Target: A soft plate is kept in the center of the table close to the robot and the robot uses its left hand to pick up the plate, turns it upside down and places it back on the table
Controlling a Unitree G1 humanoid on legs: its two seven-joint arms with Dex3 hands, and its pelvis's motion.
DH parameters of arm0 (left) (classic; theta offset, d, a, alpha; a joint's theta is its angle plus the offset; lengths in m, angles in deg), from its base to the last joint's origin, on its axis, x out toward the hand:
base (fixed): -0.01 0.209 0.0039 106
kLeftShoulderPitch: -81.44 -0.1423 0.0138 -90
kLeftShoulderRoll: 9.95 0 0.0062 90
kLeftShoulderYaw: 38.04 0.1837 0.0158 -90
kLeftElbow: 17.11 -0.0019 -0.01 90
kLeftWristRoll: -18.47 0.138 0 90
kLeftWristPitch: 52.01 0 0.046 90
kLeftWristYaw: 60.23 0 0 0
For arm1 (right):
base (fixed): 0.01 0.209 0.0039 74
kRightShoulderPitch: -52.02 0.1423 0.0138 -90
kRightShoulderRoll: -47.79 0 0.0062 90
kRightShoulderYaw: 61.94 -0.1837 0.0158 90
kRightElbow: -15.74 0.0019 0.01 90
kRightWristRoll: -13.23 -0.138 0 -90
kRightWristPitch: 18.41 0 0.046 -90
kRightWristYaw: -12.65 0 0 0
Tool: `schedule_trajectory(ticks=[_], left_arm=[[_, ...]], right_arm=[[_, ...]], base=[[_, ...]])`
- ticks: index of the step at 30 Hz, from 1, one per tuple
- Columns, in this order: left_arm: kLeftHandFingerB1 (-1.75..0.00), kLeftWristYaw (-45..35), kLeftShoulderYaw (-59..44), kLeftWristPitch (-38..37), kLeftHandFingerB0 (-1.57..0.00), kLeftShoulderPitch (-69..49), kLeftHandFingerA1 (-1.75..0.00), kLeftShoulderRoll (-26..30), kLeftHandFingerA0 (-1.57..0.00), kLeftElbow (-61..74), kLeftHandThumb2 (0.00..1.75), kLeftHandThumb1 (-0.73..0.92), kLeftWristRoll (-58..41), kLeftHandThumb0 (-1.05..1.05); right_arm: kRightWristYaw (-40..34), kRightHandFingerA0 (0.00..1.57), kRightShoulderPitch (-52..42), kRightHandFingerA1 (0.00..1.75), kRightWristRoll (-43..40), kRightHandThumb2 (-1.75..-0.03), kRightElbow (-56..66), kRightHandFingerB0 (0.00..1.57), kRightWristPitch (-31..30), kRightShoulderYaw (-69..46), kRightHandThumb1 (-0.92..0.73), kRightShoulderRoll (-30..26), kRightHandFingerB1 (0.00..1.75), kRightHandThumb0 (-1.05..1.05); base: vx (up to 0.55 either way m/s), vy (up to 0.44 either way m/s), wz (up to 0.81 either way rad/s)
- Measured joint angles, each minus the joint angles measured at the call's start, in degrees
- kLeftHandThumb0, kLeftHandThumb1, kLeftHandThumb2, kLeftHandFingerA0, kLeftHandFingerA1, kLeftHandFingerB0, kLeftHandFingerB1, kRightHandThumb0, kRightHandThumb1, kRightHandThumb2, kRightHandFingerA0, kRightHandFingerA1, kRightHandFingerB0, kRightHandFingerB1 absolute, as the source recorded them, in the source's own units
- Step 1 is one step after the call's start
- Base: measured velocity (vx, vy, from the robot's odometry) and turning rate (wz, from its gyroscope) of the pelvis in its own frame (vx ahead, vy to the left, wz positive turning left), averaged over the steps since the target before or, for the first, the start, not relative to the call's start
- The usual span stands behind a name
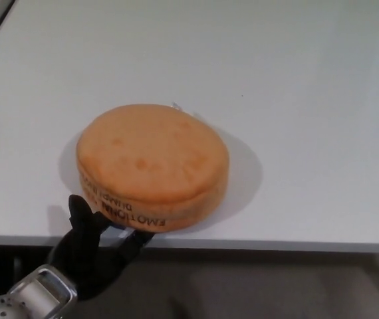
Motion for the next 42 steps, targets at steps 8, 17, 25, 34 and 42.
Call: schedule_trajectory(ticks=[8, 17, 25, 34, 42], left_arm=[[0.00, -4.0, 4.8, 3.4, 0.00, -0.9, 0.00, 6.4, 0.00, 2.3, 0.68, 0.89, -0.1, -1.05], [0.00, -7.1, 11.9, 11.7, 0.00, -5.4, -0.13, 17.3, 0.00, 13.3, 1.16, 0.71, -0.2, -1.05], [0.00, -9.5, 15.5, 18.9, 0.00, -6.9, 0.00, 27.3, 0.00, 20.9, 0.74, 0.92, -0.4, -1.05], [0.00, -15.8, 21.6, 22.4, 0.00, -10.2, -0.21, 38.9, 0.00, 29.5, 1.18, 0.74, -0.3, -1.05], [0.00, -19.4, 19.0, 19.0, 0.00, -19.5, -0.18, 39.8, 0.00, 38.7, 1.21, 0.78, 0.0, -1.05]], right_arm=[[0.1, 0.24, -0.3, 0.53, 0.0, -0.69, 0.3, 0.10, -0.7, 0.0, -0.91, 0.1, 0.29, -0.86], [0.2, 0.22, -0.7, 0.57, 0.0, -1.11, 0.7, 0.05, -1.0, 0.0, -0.76, 0.1, 0.34, -0.91], [0.8, 0.21, -0.3, 0.57, 0.0, -1.11, 0.3, 0.05, -1.0, 0.0, -0.76, 0.1, 0.34, -0.90], [1.1, 0.23, -0.2, 0.58, 0.0, -1.10, 0.2, 0.07, -1.4, 0.0, -0.75, 0.1, 0.39, -0.88], [1.3, 0.22, -0.1, 0.56, -0.1, -1.11, -0.3, 0.05, -1.6, -0.1, -0.74, 0.1, 0.30, -0.90]], base=[[0.00, 0.000, 0.00], [0.00, 0.000, 0.00], [0.00, 0.000, 0.00], [0.00, 0.000, 0.00], [0.00, 0.000, 0.00]])
